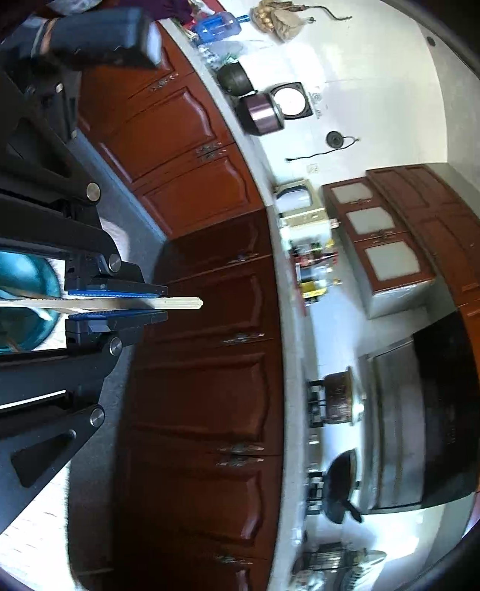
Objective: Organize utensils
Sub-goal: 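Lower the chopstick into the cup and open left tool while right tool releases its chopstick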
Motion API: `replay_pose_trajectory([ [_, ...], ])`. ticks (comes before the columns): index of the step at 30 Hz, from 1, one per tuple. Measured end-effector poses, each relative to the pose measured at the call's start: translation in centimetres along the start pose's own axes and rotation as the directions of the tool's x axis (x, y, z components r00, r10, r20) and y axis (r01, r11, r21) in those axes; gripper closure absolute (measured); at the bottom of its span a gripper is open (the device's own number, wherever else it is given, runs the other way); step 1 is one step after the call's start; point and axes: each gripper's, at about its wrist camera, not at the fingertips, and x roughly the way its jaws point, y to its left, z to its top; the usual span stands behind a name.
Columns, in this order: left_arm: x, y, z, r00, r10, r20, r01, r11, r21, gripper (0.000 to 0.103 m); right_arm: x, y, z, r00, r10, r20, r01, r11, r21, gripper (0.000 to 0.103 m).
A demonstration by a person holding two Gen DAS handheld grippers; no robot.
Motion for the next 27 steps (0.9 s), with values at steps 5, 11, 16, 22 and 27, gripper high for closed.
replay_pose_trajectory([
  [5, -0.1, 0.4, -1.2, 1.0, 0.003, -0.017, -0.003, 1.0, -0.012, 0.096, -0.3, -0.1, -1.9, 0.997, 0.025, -0.072, -0.025, 1.0, 0.006, 0.098],
  [11, 0.1, 0.4, -2.8, 0.998, -0.021, -0.053, 0.018, 0.999, -0.05, 0.083, 0.7, -0.9, -5.0, 0.98, 0.027, -0.199, -0.021, 0.999, 0.03, 0.098],
  [16, 0.1, 0.4, -4.2, 0.996, -0.03, -0.084, 0.023, 0.996, -0.084, 0.069, -1.1, -2.1, -5.1, 0.979, 0.027, -0.2, -0.009, 0.996, 0.087, 0.093],
  [22, -0.3, 0.1, -5.6, 0.994, -0.038, -0.101, 0.026, 0.994, -0.11, 0.063, -4.5, -2.7, -4.7, 0.986, 0.002, -0.167, 0.016, 0.994, 0.105, 0.078],
  [27, -0.8, -0.9, -6.7, 0.993, -0.04, -0.108, 0.029, 0.994, -0.103, 0.062, -6.7, -3.1, -5.3, 0.986, -0.021, -0.168, 0.04, 0.993, 0.115, 0.077],
])
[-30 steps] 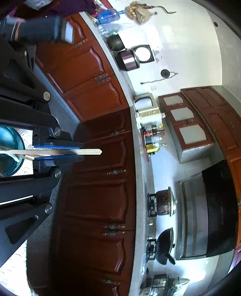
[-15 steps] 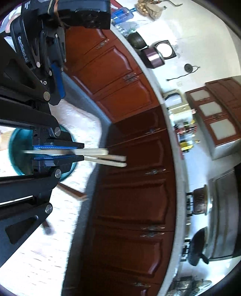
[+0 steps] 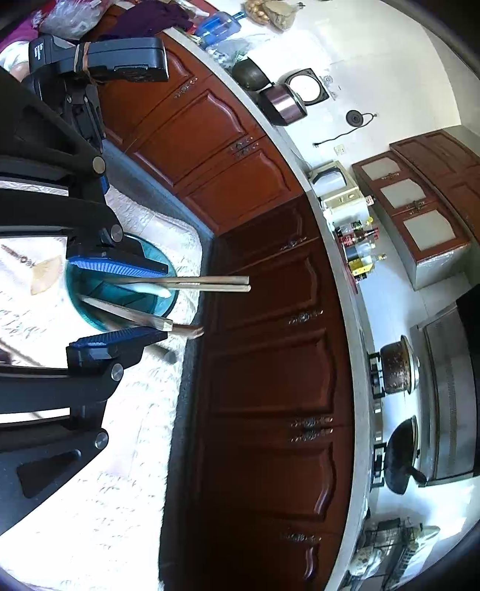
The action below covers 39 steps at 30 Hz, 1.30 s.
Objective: Organize utensils
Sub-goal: 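Lower the chopstick into the cup and open left tool while right tool releases its chopstick, then withdraw both open tools from the cup toward the remaining chopsticks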
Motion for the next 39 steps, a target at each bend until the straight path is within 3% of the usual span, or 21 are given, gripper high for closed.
replay_pose_trajectory([
  [11, -0.7, -2.5, -2.3, 1.0, 0.016, 0.0, -0.016, 0.999, 0.049, 0.061, -4.1, -1.3, -2.5, 1.0, -0.03, 0.004, 0.03, 0.999, 0.027, 0.072],
  [20, -0.5, -4.1, -4.1, 1.0, 0.007, -0.013, -0.006, 0.996, 0.085, 0.061, -4.7, -4.3, -7.2, 0.99, -0.09, -0.108, 0.098, 0.993, 0.069, 0.067],
  [29, 1.5, -4.6, -5.8, 0.998, 0.001, -0.065, 0.005, 0.996, 0.087, 0.061, -0.6, -8.8, -12.8, 0.954, -0.106, -0.282, 0.154, 0.976, 0.153, 0.067],
  [39, 5.2, -4.8, -8.0, 0.985, 0.003, -0.173, 0.011, 0.996, 0.084, 0.061, 6.6, -11.2, -14.3, 0.917, -0.1, -0.386, 0.187, 0.963, 0.195, 0.078],
])
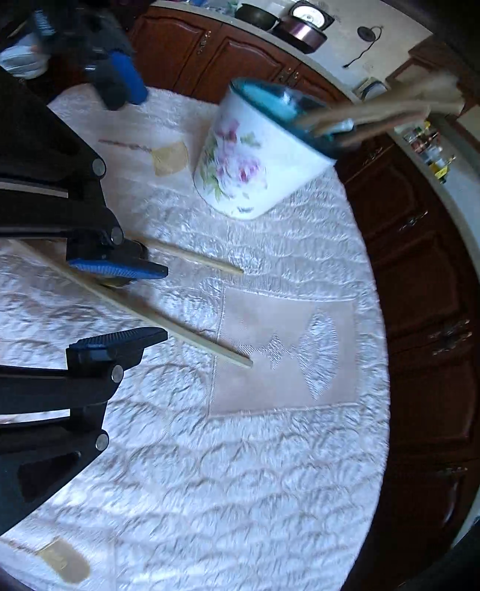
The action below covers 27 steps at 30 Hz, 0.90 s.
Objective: Organize utensils
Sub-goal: 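Withdraw both open tools from the cup toward the remaining chopsticks, then grasp a wooden chopstick with left tool while right tool grasps another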
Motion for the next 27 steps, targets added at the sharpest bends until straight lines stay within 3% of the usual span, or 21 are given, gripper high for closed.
replay_pose_trajectory([
  [5, 2.3, -1.2, -0.6, 0.999, -0.01, -0.052, 0.011, 1.0, 0.019, 0.061, 1.6, -1.1, 0.7, 1.0, -0.015, -0.002, 0.015, 1.0, 0.012, 0.091],
  [13, 7.0, -4.0, -0.6, 0.991, -0.032, -0.129, 0.041, 0.997, 0.068, 0.062, -0.1, -2.5, -0.6, 1.0, 0.008, -0.011, -0.008, 1.0, -0.003, 0.094],
  [15, 8.1, -4.3, -0.5, 0.989, -0.025, -0.144, 0.036, 0.996, 0.077, 0.077, -0.8, -2.8, -1.3, 1.0, 0.02, -0.02, -0.02, 1.0, -0.008, 0.096],
  [20, 8.8, -4.0, -0.5, 0.99, -0.02, -0.138, 0.031, 0.997, 0.077, 0.097, -2.3, -4.5, -4.2, 0.998, 0.048, -0.041, -0.048, 0.999, 0.001, 0.097],
  [27, 5.6, -1.3, -3.0, 0.986, -0.023, -0.165, 0.038, 0.995, 0.088, 0.097, -5.1, -4.8, -9.5, 0.991, 0.094, -0.098, -0.097, 0.995, -0.028, 0.097],
])
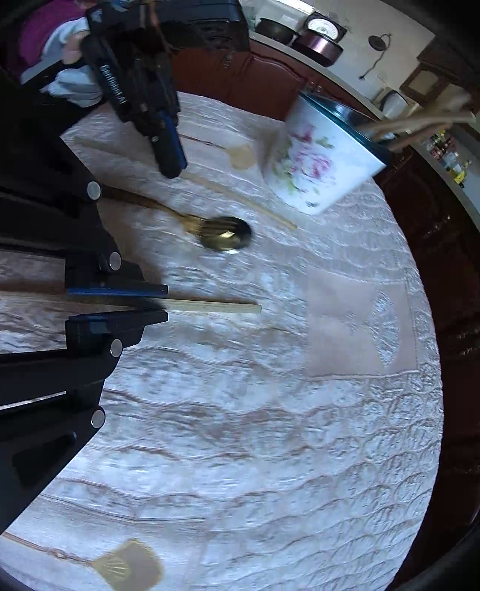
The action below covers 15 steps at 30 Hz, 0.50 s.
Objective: Organize utensils
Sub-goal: 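Grasp a wooden chopstick with left tool while right tool grasps another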
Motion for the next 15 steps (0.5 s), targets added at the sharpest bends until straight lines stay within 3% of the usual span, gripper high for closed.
replay_pose_trajectory([
  [4, -1.1, 0.5, -2.7, 0.999, -0.003, -0.035, 0.004, 1.0, 0.026, 0.097, -1.1, 0.3, -0.9, 0.999, -0.034, 0.009, 0.034, 0.999, -0.028, 0.095],
  [8, -1.9, 0.8, -3.4, 0.999, -0.003, -0.036, 0.004, 0.999, 0.035, 0.096, -1.4, 0.9, 0.1, 0.997, -0.074, 0.023, 0.075, 0.996, -0.051, 0.092],
  [10, -2.2, 0.9, -2.9, 1.0, 0.005, -0.016, -0.004, 0.999, 0.038, 0.092, -1.0, 1.2, 1.0, 0.996, -0.088, 0.022, 0.09, 0.994, -0.066, 0.092],
  [12, -2.3, 0.9, -1.9, 1.0, 0.006, 0.007, -0.007, 1.0, 0.027, 0.08, -0.4, 1.3, 2.1, 0.993, -0.116, 0.015, 0.117, 0.988, -0.095, 0.092],
  [15, -2.0, 0.9, -0.3, 1.0, 0.001, 0.028, -0.001, 1.0, 0.018, 0.074, 0.9, 1.6, 3.1, 0.991, -0.137, -0.004, 0.136, 0.984, -0.116, 0.092],
])
